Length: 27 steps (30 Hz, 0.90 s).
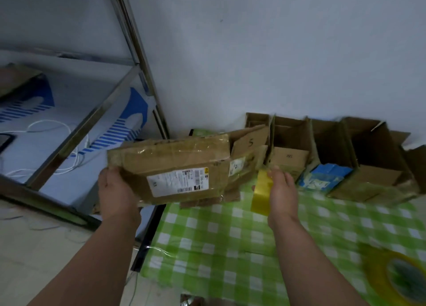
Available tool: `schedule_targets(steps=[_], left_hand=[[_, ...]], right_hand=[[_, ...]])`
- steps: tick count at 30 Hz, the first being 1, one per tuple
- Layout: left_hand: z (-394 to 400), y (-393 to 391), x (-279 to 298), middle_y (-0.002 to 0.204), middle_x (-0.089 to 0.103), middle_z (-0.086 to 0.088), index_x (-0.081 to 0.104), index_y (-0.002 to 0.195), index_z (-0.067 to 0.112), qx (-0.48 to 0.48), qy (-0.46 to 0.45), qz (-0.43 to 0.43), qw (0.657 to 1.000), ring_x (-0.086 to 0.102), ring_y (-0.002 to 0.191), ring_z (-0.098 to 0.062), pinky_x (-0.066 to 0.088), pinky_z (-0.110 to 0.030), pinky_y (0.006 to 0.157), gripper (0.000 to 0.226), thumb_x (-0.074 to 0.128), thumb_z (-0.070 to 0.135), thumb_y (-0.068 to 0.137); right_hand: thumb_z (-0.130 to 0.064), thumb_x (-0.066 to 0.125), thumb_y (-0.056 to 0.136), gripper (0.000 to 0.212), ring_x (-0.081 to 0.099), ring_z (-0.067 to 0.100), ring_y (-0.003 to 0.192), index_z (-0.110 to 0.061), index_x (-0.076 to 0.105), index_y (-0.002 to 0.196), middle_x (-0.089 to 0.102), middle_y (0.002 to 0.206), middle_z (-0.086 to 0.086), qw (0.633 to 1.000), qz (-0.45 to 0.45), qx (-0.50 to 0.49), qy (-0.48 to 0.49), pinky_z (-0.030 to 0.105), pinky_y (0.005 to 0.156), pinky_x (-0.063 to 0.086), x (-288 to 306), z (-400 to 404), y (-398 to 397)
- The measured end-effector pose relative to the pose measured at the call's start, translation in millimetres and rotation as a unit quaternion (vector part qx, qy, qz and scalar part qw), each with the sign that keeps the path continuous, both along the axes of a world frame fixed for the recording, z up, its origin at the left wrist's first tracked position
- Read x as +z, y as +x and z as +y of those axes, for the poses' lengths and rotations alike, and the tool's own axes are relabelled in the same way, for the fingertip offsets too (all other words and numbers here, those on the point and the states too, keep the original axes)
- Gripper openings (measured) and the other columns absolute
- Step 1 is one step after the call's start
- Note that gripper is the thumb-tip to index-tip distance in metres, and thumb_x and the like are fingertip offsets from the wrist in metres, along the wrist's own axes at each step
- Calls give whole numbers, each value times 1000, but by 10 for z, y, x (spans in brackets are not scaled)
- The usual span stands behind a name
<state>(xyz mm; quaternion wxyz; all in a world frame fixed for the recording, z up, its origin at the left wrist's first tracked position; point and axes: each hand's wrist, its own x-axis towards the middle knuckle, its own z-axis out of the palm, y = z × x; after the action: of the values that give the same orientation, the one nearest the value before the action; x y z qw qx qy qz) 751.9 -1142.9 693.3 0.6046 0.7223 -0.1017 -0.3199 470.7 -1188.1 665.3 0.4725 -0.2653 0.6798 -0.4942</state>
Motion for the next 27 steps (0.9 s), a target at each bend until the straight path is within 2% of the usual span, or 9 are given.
schedule_targets(steps=[3,5,8,10,12,16,19,23,27], left_hand=[[169,-116,-70,133,58,4,57,128,36,9,9,40,999,52,122,-25,37,-50,110,48,42,48,84],[259,-231,-115,132,58,2,58,127,37,5,10,57,998,54,120,-25,39,-48,108,49,45,49,82],[401,-410,-178,129,60,-3,63,119,33,9,16,70,997,55,117,-25,43,-41,102,42,46,48,84],[489,-487,-230,123,62,-5,65,106,30,13,18,66,998,56,112,-24,45,-40,98,33,45,47,86],[548,-503,-285,120,63,-3,65,107,32,23,20,67,997,57,109,-23,45,-38,96,33,46,48,86],[606,-468,-430,129,57,-5,60,123,25,26,54,71,996,54,116,-27,43,-43,103,47,43,49,86],[595,-482,-473,132,56,-5,58,122,29,-7,64,83,995,53,120,-28,42,-49,107,50,43,59,85],[532,-554,-465,127,61,3,56,132,33,-73,38,131,988,59,114,-20,45,-45,103,71,43,82,81],[487,-659,-488,133,59,2,51,138,35,-128,39,139,981,56,119,-19,50,-45,95,64,43,74,89]], right_hand=[[-51,54,93,22,51,4,85,-30,60,93,59,100,-13,1000,17,11,-6,34,73,39,79,95,-222],[-54,57,90,23,47,-1,83,-31,58,90,56,97,-18,999,19,36,4,30,66,35,100,171,-339],[-67,56,83,35,52,8,93,-35,57,97,57,104,-15,997,0,66,33,38,86,39,127,290,-475],[-80,53,73,73,51,20,116,-29,57,125,56,127,-7,995,-29,74,60,46,100,38,145,349,-601],[-83,53,71,89,45,24,128,-26,50,139,51,139,-4,994,-37,77,74,44,100,34,136,386,-746],[-81,55,73,90,40,25,134,-26,44,144,48,144,-2,992,-15,97,76,46,99,32,126,428,-888],[-79,59,72,91,38,26,136,-24,41,143,47,145,-2,992,-2,96,78,46,99,30,109,436,-887],[-76,65,69,90,41,27,133,-23,44,139,47,145,1,986,16,135,96,42,92,31,69,401,-847],[-75,63,71,80,44,24,118,-23,47,130,48,129,0,975,48,178,123,39,89,32,-20,444,-705]])
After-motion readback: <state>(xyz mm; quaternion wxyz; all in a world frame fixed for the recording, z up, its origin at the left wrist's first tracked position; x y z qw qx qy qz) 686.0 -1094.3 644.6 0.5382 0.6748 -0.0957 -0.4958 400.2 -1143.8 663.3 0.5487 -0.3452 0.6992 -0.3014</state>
